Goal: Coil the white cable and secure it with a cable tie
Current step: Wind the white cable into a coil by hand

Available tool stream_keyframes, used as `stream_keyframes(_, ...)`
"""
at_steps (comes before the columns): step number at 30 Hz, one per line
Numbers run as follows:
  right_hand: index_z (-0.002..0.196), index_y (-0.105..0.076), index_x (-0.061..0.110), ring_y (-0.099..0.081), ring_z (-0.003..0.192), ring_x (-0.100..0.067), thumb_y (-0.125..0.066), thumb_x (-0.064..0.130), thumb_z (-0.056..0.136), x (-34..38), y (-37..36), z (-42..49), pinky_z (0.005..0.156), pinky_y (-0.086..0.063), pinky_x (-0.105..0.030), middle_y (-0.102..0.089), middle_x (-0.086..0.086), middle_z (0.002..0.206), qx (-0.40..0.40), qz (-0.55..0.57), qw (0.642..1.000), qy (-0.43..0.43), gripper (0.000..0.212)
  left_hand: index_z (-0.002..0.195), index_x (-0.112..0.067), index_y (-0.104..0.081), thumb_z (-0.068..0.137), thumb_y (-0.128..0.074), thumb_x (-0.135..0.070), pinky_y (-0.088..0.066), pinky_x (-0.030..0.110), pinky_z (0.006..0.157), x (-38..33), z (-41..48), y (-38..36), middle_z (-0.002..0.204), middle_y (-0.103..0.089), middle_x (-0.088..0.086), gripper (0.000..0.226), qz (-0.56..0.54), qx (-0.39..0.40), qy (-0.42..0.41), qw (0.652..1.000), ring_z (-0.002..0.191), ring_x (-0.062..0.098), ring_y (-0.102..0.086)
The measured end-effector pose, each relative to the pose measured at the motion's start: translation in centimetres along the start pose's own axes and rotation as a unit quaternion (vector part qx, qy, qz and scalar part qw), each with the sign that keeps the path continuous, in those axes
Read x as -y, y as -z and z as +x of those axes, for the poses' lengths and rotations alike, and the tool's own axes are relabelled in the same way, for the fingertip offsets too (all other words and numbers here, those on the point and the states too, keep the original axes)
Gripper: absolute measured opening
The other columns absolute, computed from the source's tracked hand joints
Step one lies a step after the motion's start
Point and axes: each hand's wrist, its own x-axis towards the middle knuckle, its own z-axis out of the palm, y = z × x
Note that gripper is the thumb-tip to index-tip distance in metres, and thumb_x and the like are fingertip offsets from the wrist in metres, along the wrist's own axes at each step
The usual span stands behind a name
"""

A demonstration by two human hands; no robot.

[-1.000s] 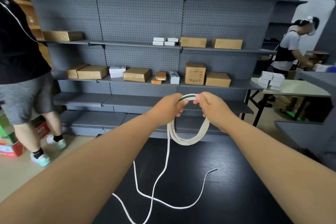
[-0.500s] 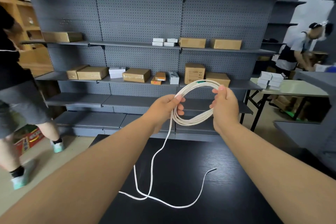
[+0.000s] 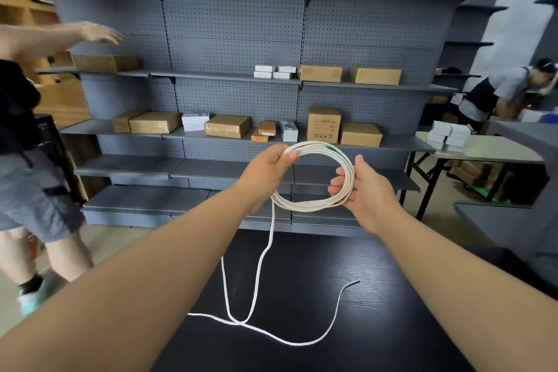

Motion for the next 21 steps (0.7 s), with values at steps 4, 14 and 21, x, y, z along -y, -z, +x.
stream_keyframes(4, 0.101, -0.059, 0.013, -0.060, 0.069, -0.021, -0.037, 0.041, 0.098, 1.0, 0.2, 0.2, 0.079, -0.054, -0.039, -0.065, -0.007, 0.094, 0.035, -0.164, 0.986, 0.016, 0.035, 0.103, -0.017, -0.057, 0.098, -0.043, -0.032, -0.033, 0.023, 0.060, -0.9, -0.2, 0.8, 0.066, -0.042, -0.012, 0.021, 0.069, 0.062, -0.014, 0.996, 0.061, 0.003, -0.038)
stream_keyframes(14, 0.113, -0.056, 0.028, -0.053, 0.106, -0.008, -0.035, 0.040, 0.098, 2.3, -0.3, -0.4, 0.096, -0.036, -0.028, -0.064, 0.008, 0.109, 0.134, -0.420, 0.887, 0.136, 0.028, 0.079, -0.027, -0.057, 0.096, -0.047, -0.033, -0.027, 0.029, 0.057, -0.8, -0.1, 1.1, 0.060, -0.035, -0.005, 0.021, 0.072, 0.118, -0.025, 0.990, 0.056, 0.011, -0.031)
stream_keyframes(21, 0.102, -0.056, 0.013, -0.047, 0.065, -0.013, -0.033, 0.026, 0.100, 1.5, -0.7, -0.3, 0.063, -0.039, -0.028, -0.048, 0.005, 0.071, 0.115, -0.517, 0.825, 0.197, 0.026, 0.085, -0.020, -0.056, 0.096, -0.046, -0.034, -0.032, 0.028, 0.062, -0.6, -0.2, 0.9, 0.064, -0.040, -0.004, 0.020, 0.072, 0.122, -0.009, 0.990, 0.060, 0.012, -0.035)
